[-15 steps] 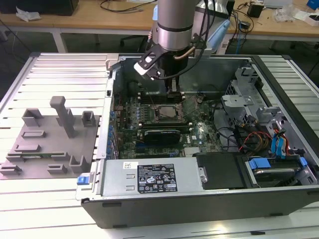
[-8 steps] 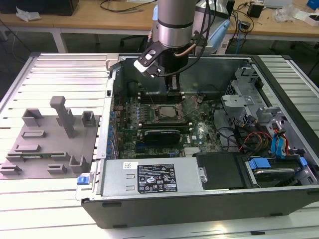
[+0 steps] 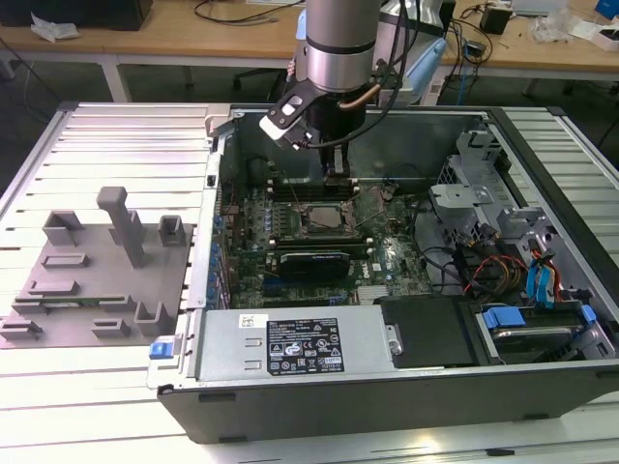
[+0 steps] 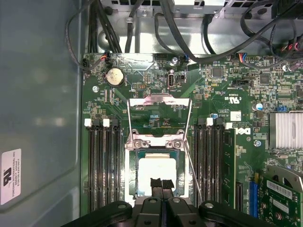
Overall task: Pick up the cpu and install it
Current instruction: 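Close the cpu cover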
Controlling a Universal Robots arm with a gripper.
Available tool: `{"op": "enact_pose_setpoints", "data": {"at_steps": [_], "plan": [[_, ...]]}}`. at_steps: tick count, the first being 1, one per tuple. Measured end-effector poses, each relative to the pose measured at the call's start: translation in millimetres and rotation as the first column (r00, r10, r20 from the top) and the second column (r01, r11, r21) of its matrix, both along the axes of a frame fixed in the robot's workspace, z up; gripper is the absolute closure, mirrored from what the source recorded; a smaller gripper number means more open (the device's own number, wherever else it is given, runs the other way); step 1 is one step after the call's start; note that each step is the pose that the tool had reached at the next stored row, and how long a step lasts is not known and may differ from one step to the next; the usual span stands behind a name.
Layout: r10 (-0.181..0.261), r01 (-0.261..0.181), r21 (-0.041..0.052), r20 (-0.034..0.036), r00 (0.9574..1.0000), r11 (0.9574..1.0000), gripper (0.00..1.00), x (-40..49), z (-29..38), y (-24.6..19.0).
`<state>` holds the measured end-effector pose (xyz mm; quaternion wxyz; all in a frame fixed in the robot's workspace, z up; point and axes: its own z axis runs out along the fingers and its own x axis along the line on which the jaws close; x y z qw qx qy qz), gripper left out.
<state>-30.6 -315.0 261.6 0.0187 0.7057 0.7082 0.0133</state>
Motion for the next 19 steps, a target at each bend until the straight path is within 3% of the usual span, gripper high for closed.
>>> {"op": "enact_pose_setpoints", "data": {"at_steps": [9,19], "plan": [[0.0,0.0,0.0,-0.0005,1.0,1.0,0.89,6.5,0.0,-0.2],[0.0,0.0,0.0,-0.0066,1.0,1.0,0.89,26.4,0.0,-1.1]]}}
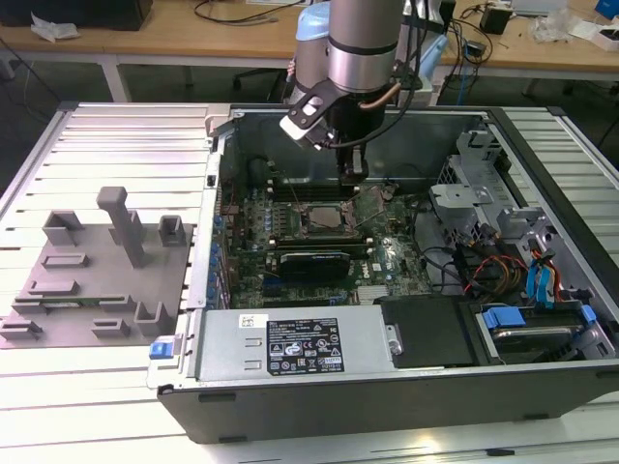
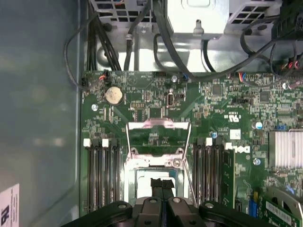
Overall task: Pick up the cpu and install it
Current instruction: 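Close the cpu cover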
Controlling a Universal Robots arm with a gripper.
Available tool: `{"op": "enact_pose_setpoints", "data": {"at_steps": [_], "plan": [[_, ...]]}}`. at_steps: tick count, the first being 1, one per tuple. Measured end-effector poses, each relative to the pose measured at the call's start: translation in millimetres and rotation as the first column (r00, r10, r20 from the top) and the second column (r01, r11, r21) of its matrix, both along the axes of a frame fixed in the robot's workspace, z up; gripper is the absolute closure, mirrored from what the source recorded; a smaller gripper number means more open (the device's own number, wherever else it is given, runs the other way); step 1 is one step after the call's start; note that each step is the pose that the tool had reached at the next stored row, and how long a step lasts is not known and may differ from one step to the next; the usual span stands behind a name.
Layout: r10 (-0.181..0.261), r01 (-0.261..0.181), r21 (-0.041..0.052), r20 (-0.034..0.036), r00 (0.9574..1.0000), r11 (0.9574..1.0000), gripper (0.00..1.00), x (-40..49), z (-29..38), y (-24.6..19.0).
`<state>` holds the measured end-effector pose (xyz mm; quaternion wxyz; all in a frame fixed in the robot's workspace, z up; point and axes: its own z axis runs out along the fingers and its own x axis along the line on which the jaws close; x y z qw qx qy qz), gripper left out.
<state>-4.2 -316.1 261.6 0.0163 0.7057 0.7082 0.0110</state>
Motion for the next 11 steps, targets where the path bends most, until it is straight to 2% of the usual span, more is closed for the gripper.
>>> {"op": "enact_pose_setpoints", "data": {"at_steps": [9,11], "plan": [[0.0,0.0,0.0,-0.0124,0.9999,1.0,0.89,27.7,0.0,-1.5],[0.0,0.0,0.0,-0.0166,0.9999,1.0,0.89,37.1,0.0,-2.0]]}}
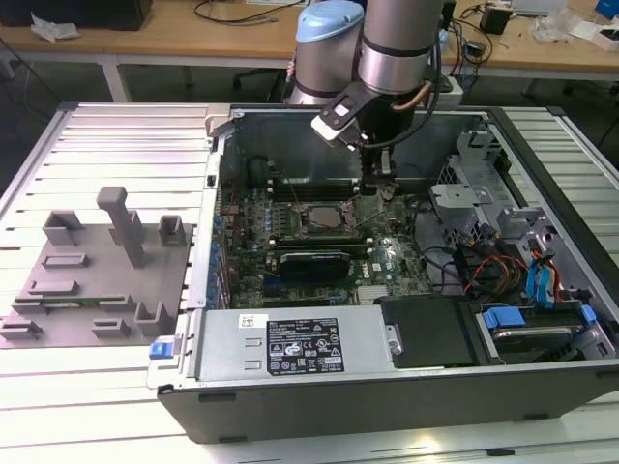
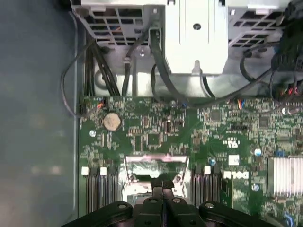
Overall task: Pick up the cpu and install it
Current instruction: 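Close the cpu cover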
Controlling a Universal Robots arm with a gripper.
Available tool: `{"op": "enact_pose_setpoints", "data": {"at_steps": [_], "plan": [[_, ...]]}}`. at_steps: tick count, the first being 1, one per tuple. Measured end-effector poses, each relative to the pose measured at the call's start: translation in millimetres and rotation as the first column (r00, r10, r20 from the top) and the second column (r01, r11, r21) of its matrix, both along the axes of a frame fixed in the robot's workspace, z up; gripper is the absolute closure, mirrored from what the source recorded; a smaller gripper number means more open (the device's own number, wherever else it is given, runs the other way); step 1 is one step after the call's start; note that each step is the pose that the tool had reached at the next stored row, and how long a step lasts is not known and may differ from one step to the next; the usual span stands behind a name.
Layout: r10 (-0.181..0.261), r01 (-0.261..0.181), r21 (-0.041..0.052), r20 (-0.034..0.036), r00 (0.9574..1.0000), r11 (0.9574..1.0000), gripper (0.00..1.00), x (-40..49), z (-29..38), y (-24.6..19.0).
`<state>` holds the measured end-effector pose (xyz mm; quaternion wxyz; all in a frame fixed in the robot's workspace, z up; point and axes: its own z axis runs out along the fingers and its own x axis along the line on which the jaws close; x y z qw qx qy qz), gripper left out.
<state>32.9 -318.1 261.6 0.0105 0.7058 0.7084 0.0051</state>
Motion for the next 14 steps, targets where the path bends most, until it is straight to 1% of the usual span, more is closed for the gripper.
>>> {"op": "enact_pose_setpoints", "data": {"at_steps": [1,3,8,10,11,12,14], "plan": [[0.0,0.0,0.0001,-0.0011,1.0,1.0,0.89,4.2,0.0,-0.2],[0.0,0.0,0.0001,-0.0042,1.0,1.0,0.89,17.2,0.0,-0.7],[0.0,0.0,0.0001,-0.009,1.0,1.0,0.89,39.8,-0.3,-1.0],[0.0,0.0,0.0,-0.0094,1.0,1.0,0.89,42.7,-2.0,-1.0],[0.0,0.0,-0.0001,-0.0105,0.9999,1.0,0.89,43.2,-3.8,-1.1],[0.0,0.0,-0.0001,-0.0125,0.9999,1.0,0.89,43.7,-7.0,-1.1],[0.0,0.0,0.0,-0.0149,0.9999,1.0,0.89,44.4,-10.6,-1.1]]}}
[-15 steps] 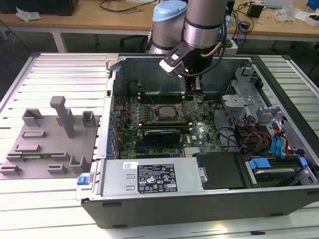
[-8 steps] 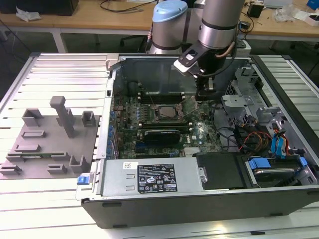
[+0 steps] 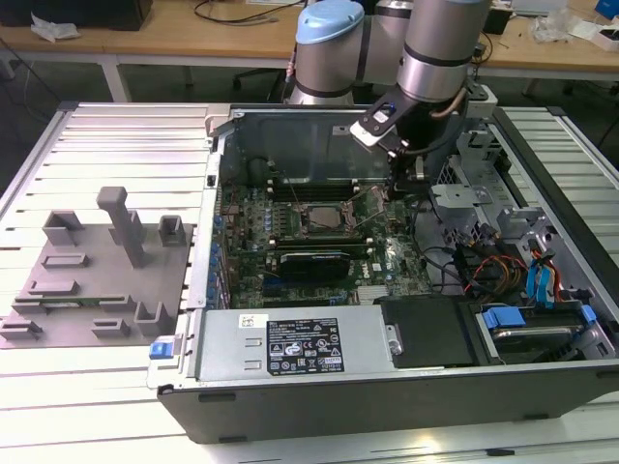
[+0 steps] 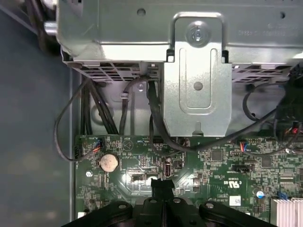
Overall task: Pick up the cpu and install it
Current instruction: 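Close the cpu cover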
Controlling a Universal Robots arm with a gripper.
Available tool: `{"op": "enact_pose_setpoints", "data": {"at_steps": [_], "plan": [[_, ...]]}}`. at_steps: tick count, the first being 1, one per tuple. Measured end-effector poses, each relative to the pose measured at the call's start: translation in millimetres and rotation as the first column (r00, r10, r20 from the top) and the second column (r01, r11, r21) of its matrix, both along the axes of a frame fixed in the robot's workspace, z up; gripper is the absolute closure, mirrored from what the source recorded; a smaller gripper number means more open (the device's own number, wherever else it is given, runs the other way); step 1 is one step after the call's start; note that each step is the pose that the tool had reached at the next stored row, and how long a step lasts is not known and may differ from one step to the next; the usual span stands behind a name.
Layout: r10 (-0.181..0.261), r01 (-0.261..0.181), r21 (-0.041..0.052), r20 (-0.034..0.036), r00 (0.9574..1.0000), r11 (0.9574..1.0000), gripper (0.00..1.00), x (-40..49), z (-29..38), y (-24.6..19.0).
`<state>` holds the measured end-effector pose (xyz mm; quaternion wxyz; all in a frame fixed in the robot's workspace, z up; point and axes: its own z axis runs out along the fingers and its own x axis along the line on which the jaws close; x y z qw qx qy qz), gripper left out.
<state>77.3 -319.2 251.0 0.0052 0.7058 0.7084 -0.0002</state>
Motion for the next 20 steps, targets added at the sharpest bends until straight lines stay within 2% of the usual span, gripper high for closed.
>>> {"op": "enact_pose_setpoints", "data": {"at_steps": [5,10,15,20], "plan": [[0.003,-0.003,0.0,-0.0026,1.0,1.0,0.89,0.7,-8.1,0.0],[0.004,-0.004,0.0002,-0.0025,1.0,1.0,0.89,0.7,-8.2,0.0],[0.004,-0.004,0.0001,-0.0017,1.0,1.0,0.89,-5.3,-8.2,0.5],[0.004,-0.004,0.0002,-0.0017,1.0,1.0,0.89,-5.6,-8.2,0.5]]}}
